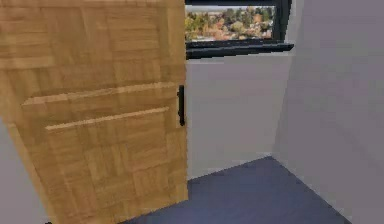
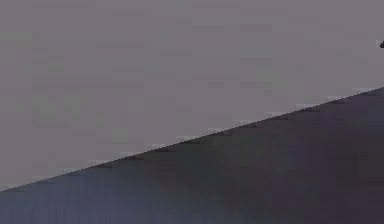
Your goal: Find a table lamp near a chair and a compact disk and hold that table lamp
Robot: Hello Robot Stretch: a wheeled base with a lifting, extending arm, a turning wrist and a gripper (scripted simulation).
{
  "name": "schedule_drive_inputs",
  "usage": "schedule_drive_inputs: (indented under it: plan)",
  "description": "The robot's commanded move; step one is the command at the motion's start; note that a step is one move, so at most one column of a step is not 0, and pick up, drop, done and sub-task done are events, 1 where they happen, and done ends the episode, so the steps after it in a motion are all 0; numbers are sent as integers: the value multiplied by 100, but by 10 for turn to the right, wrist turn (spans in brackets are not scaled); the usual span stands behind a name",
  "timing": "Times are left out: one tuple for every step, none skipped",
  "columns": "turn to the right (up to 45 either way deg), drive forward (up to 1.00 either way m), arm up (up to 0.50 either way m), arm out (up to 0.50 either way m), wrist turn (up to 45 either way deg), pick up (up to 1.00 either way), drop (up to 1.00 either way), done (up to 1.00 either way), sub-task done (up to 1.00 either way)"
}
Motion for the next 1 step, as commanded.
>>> schedule_drive_inputs:
  plan:
    - [0, 45, 0, 0, 0, 0, 0, 0, 0]
